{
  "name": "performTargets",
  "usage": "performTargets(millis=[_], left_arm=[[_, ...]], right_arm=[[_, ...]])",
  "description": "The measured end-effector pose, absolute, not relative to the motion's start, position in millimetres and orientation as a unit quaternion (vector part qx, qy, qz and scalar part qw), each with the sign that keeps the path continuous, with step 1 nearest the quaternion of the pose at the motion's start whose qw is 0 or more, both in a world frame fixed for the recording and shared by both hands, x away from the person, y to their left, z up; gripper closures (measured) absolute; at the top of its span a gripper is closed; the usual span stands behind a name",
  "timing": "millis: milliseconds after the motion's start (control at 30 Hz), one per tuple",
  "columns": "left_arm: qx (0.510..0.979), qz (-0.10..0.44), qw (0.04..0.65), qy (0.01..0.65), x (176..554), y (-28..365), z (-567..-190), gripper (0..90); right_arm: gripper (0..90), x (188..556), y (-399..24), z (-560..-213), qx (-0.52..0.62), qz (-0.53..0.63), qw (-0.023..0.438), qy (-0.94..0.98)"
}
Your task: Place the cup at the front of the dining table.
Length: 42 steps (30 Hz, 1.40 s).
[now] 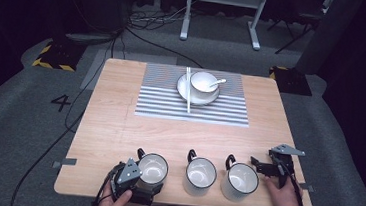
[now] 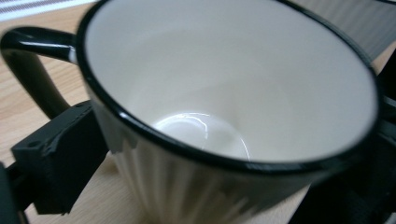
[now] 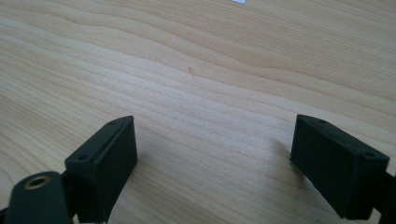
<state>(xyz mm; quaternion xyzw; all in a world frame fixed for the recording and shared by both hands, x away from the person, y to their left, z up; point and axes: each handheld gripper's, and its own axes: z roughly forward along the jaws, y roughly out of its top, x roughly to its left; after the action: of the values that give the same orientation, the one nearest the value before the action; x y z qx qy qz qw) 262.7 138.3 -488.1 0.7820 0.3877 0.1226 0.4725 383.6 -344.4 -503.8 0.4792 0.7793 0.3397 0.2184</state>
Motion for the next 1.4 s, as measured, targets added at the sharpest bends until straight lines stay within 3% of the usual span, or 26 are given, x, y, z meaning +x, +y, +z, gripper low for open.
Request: performTargets(millis=[333, 767, 1400], left_arm=[[0.777, 0.134, 0.497, 0.362, 268, 136, -495, 0.0], [0.737, 0.161, 0.544, 0.368, 269, 129, -507, 0.0], [0.741, 0.169, 0.529, 0.377, 267, 125, -504, 0.8]], right_arm=[[14.6, 383, -345, -504, 0.478, 0.338, 0.221, 0.780], [14.6, 384, -345, -504, 0.478, 0.338, 0.220, 0.780], [14.6, 384, -345, -504, 0.478, 0.337, 0.221, 0.781]])
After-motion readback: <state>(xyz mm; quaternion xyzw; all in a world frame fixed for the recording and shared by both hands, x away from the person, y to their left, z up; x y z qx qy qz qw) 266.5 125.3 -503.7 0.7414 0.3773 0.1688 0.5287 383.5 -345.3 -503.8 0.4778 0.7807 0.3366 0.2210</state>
